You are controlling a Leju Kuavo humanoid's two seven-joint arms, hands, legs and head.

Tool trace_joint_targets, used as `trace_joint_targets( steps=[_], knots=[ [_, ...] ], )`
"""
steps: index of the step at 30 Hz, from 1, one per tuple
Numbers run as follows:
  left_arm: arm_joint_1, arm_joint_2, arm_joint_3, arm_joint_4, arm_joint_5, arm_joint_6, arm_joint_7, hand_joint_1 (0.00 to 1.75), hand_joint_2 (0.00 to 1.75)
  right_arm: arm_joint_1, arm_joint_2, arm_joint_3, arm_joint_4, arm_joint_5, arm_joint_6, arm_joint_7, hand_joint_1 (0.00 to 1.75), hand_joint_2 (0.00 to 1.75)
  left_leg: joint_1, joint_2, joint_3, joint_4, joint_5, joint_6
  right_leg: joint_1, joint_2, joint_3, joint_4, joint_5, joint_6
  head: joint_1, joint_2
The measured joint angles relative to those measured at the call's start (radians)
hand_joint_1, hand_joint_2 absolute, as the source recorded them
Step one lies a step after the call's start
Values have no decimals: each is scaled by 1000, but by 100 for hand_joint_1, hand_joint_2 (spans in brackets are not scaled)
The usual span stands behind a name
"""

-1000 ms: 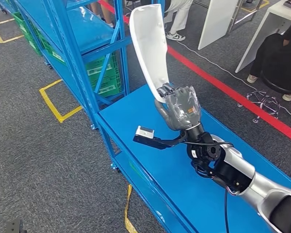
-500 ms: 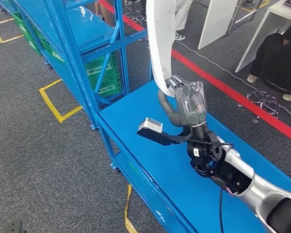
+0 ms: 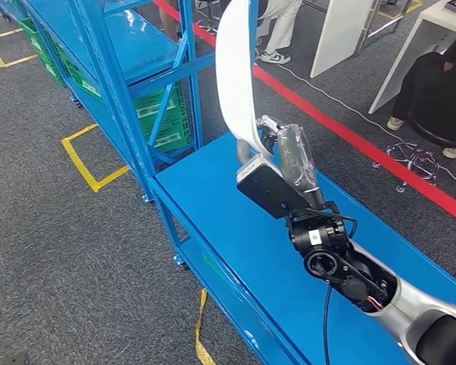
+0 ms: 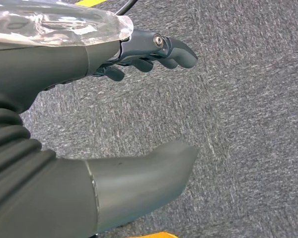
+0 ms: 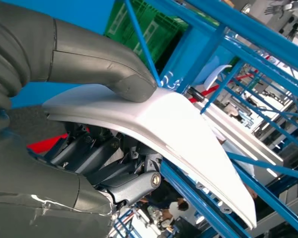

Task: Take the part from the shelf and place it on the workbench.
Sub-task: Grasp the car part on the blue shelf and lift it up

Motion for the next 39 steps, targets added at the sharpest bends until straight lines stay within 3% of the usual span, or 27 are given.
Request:
trace_joint_targets(
  steps=[6,17,23,39],
  knots=[
    [3,1,14,0,0,0,0,0,175,0,2,0,-28,-47,6,-12,175,175,0,0,0,0,0,0,0,0,0,0,0,0,0,0],
    [10,6,28,0,1,-12,-5,0,175,-1,-4,-13,-111,-595,152,-146,175,175,0,0,0,0,0,0,0,0,0,0,0,0,0,0],
    [9,7,41,0,-1,-27,-7,0,175,-28,-39,-21,-132,-848,354,-222,175,175,0,0,0,0,0,0,0,0,-1,0,0,0,0,0],
    [-3,8,43,0,-18,-47,-11,0,175,-27,-68,-36,-150,-1011,605,-330,175,175,0,0,0,0,0,0,0,0,-1,0,0,0,0,0]
  ],
)
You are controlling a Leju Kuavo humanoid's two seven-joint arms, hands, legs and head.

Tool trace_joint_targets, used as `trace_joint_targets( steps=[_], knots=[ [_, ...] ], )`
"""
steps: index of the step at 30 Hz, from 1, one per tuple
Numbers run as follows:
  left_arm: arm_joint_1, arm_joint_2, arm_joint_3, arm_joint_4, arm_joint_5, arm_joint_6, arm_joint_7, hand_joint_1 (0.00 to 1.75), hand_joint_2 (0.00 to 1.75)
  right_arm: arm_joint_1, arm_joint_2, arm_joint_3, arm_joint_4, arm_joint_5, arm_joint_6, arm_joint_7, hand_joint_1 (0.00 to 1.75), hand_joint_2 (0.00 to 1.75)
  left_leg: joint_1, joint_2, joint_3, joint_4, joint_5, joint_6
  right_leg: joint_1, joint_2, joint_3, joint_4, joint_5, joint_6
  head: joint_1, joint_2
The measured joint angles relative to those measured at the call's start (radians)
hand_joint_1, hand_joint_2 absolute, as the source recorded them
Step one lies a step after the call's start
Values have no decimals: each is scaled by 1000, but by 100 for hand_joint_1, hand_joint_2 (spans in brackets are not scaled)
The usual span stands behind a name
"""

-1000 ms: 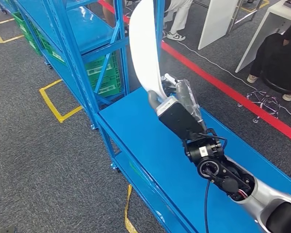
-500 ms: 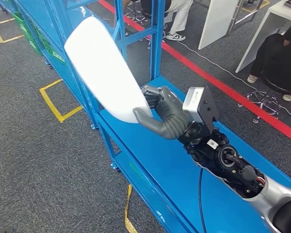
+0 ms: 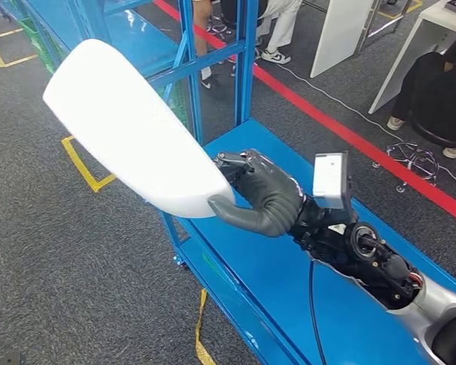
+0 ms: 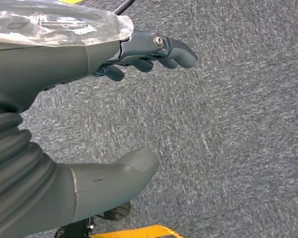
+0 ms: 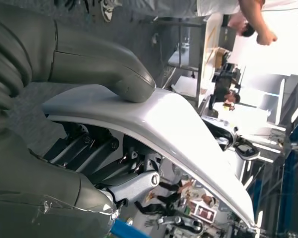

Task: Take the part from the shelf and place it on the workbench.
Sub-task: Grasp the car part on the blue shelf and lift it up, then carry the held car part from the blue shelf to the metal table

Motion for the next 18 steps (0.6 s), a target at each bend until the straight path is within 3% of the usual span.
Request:
trace_joint_targets(
  steps=[8,18],
  knots=[
    [-6,-1,0,0,-8,-11,0,0,175,35,-4,-22,14,-43,126,-75,175,175,0,0,0,0,0,0,0,0,0,0,0,0,0,0],
    [-17,-9,0,0,-14,-14,4,0,175,42,13,-22,42,-47,173,-102,175,175,0,0,0,0,0,0,0,0,0,0,0,0,0,0]
  ],
)
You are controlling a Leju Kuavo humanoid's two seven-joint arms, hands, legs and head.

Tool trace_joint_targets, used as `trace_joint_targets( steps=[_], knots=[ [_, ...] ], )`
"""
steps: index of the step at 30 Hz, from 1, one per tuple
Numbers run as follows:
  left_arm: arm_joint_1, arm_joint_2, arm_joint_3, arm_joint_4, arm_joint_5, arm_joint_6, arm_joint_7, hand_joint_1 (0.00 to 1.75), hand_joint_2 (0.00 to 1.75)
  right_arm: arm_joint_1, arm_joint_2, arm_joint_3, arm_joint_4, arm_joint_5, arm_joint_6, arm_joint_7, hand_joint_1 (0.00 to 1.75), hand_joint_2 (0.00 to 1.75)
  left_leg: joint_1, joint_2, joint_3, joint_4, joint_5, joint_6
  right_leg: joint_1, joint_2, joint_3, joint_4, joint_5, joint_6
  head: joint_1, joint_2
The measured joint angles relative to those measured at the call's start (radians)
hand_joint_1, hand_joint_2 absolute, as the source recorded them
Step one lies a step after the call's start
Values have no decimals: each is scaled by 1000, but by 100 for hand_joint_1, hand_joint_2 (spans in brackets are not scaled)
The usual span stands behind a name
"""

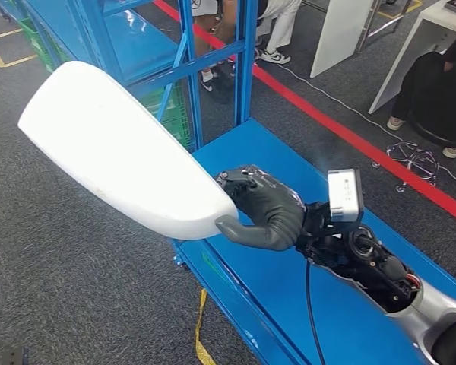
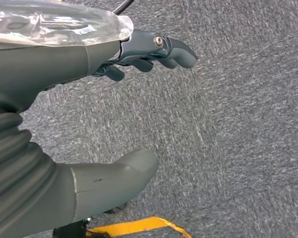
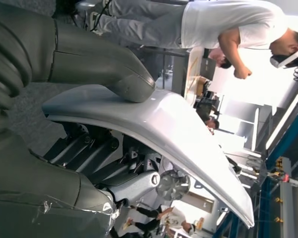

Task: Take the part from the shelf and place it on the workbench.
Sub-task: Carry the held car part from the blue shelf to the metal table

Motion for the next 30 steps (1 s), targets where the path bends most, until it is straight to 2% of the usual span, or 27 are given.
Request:
trace_joint_targets(
  steps=[5,13,20,30],
  knots=[
    [-1,-4,0,0,11,-8,-10,0,175,1,16,7,16,0,12,-12,175,175,0,0,0,0,0,0,0,0,0,0,0,0,0,0],
    [-2,-15,12,0,52,-71,-51,0,175,0,66,23,68,21,45,-43,175,175,0,0,0,0,0,0,0,0,0,0,0,0,0,0],
    [-3,-26,25,0,64,-29,-74,0,175,-2,90,27,95,21,40,-35,175,175,0,0,0,0,0,0,0,0,0,0,0,0,0,0],
    [-2,-34,30,0,67,-24,-77,0,175,-2,103,31,117,21,39,-33,175,175,0,0,0,0,0,0,0,0,0,0,0,0,0,0]
  ],
)
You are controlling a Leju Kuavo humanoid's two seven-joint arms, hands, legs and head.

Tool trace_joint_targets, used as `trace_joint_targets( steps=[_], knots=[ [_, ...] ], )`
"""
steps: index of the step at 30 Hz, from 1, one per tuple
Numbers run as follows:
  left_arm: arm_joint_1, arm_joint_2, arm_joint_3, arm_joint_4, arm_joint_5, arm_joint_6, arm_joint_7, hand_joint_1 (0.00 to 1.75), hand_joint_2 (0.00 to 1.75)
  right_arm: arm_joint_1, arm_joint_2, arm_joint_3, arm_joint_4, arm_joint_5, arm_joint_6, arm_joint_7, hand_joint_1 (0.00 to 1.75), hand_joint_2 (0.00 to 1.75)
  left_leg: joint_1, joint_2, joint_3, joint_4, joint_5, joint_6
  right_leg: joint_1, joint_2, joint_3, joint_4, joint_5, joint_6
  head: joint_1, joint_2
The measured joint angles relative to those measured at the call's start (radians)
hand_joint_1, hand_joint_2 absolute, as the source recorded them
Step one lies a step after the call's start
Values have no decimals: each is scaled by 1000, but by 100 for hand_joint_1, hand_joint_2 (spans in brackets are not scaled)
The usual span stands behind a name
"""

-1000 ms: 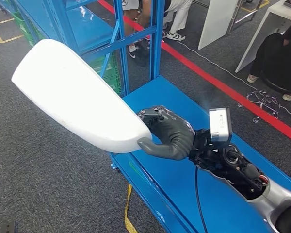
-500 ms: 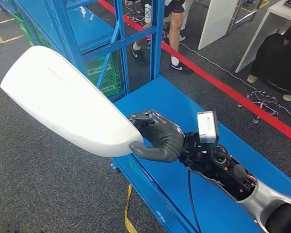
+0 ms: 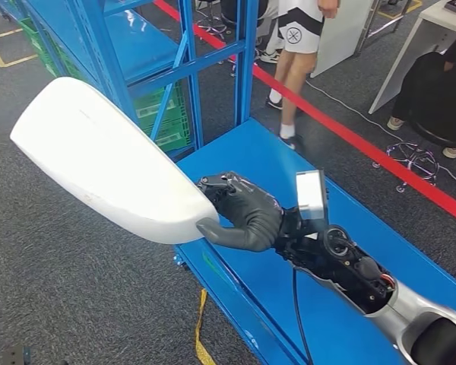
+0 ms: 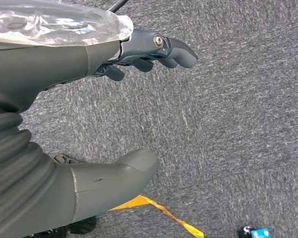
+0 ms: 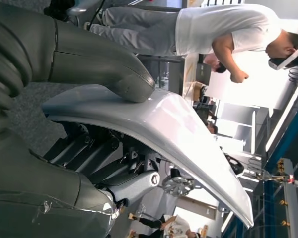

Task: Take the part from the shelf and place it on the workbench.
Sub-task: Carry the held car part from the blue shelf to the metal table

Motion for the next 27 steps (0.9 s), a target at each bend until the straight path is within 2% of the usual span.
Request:
trace_joint_targets(
  steps=[12,19,22,27],
  knots=[
    [0,-4,0,0,-16,17,-2,0,175,0,6,1,14,1,-12,-2,175,175,0,0,0,0,0,0,0,0,0,0,0,0,0,0],
    [-4,-5,0,0,-24,17,9,0,175,1,8,1,15,10,-17,-33,175,175,0,0,0,0,0,0,0,0,0,0,0,0,0,0],
    [-4,-6,0,0,-25,20,13,0,175,9,15,-1,15,13,-49,-49,175,175,0,0,0,0,0,0,0,0,0,0,0,0,0,0],
    [-4,-6,0,0,-33,23,17,0,175,19,18,-7,14,57,-118,-20,175,175,0,0,0,0,0,0,0,0,0,0,0,0,0,0]
  ],
)
